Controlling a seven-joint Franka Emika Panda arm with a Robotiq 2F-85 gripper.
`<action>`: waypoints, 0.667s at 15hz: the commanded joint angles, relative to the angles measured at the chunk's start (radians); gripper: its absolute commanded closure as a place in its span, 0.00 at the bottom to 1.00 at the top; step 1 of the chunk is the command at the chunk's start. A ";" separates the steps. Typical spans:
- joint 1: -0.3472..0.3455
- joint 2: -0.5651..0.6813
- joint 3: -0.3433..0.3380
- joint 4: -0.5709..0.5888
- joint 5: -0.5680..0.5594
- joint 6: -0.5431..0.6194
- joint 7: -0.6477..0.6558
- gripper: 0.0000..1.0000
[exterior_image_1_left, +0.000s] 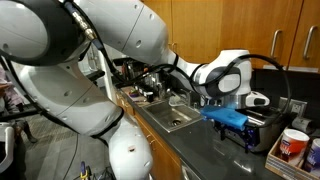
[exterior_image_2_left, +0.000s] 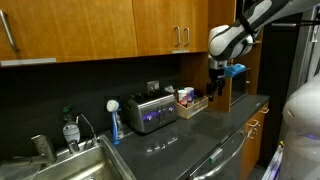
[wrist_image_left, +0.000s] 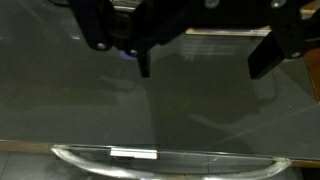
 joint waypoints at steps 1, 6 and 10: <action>-0.010 0.024 0.016 0.006 0.024 0.013 0.023 0.00; -0.007 0.069 0.019 0.039 0.044 0.066 0.081 0.00; -0.004 0.139 0.020 0.080 0.090 0.165 0.116 0.00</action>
